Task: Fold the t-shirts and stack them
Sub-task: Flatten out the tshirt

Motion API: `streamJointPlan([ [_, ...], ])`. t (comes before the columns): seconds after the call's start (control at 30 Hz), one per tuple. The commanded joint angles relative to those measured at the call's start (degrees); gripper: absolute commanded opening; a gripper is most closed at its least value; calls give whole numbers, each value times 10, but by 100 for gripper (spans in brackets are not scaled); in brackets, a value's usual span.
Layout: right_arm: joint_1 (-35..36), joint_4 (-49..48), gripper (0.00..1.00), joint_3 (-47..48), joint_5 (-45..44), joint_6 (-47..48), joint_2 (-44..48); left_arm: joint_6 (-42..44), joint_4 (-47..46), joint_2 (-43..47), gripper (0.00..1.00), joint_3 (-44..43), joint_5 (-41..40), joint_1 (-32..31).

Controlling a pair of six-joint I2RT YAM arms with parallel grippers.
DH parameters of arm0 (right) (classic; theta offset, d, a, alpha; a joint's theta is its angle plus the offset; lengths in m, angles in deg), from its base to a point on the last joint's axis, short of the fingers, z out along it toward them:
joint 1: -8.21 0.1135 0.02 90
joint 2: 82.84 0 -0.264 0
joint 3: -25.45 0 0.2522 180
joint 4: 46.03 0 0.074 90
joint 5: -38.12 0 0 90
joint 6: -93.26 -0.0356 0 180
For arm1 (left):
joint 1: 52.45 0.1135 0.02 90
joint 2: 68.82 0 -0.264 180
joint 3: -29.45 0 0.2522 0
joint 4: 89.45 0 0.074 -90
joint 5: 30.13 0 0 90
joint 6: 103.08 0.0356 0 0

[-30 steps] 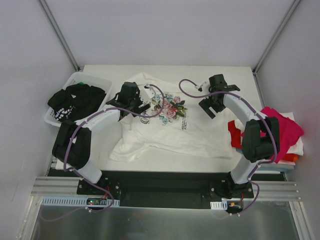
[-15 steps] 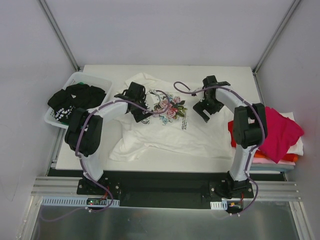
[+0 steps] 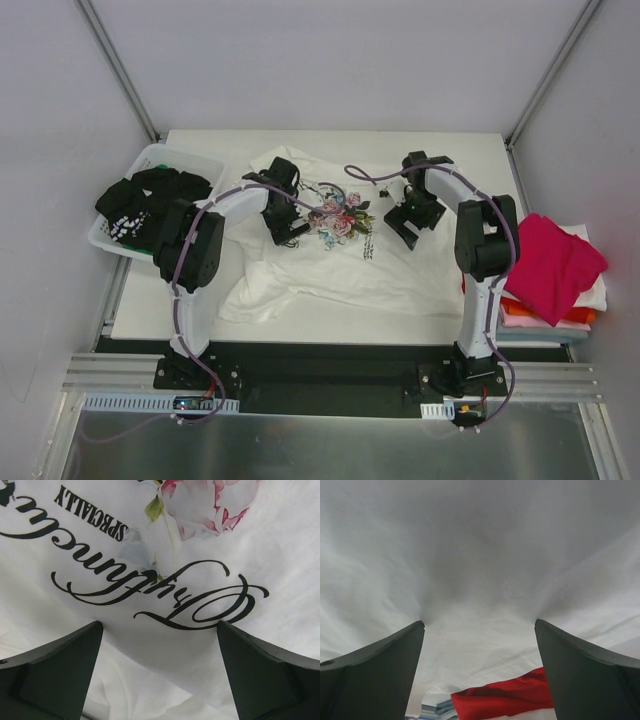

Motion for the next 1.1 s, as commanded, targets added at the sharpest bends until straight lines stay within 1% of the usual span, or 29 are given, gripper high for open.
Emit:
streamJointPlan([
  [0.0, -8, 71, 97, 54, 29, 23, -18, -7, 92, -38, 99, -66, 44, 13],
  [0.1, -14, 91, 97, 76, 29, 30, -33, -16, 125, -55, 99, -108, 63, 22],
  [0.23, -22, 101, 97, 91, 38, 33, -39, -20, 158, -70, 99, -140, 71, 26],
  [0.33, -26, 88, 97, 78, 36, 27, -33, -23, 163, -74, 99, -143, 57, 26],
  [0.5, -26, 17, 97, 2, 18, 10, 14, -30, 163, -71, 99, -127, 44, 29],
  [0.63, -25, -23, 97, -24, 16, -3, 30, -38, 163, -72, 99, -125, 38, 29],
  [0.67, -25, -33, 97, -28, -2, -4, 31, -42, 163, -72, 99, -125, 37, 29],
  [0.8, -26, -55, 97, -36, -8, -13, 26, -51, 163, -73, 99, -125, 38, 32],
  [1.07, -25, -56, 97, 10, -27, -15, -6, -53, 166, -91, 99, -148, 41, 37],
])
